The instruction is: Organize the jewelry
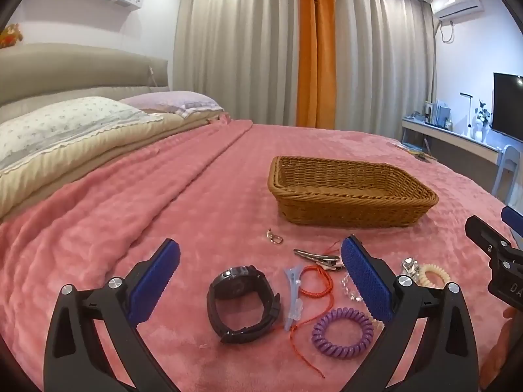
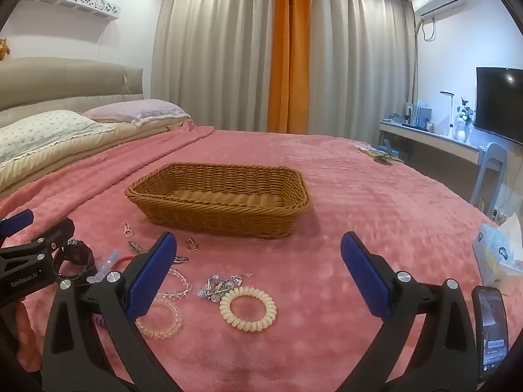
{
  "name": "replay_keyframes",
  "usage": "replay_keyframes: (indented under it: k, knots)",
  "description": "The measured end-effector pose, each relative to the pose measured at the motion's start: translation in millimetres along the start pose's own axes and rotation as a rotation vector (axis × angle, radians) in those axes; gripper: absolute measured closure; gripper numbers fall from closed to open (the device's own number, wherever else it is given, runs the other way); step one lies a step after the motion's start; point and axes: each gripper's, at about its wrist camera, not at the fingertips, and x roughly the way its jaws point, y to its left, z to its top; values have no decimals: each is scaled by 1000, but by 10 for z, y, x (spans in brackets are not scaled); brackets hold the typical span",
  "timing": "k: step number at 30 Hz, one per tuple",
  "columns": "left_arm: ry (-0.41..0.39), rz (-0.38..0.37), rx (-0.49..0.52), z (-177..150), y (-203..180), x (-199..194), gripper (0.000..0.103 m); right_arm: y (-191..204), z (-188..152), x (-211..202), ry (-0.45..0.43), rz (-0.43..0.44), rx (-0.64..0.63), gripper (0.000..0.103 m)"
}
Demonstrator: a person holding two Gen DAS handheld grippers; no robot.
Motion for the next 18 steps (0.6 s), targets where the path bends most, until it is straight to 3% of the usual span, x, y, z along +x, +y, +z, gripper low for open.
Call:
replay_keyframes:
  k: [1, 18]
  knots:
    - [-14, 14, -6, -138, 49, -14, 7, -6, -1, -19, -1, -1, -1, 8]
    - [-16, 22, 5, -164, -12, 20, 7, -14, -23, -127, -13, 1, 8, 8]
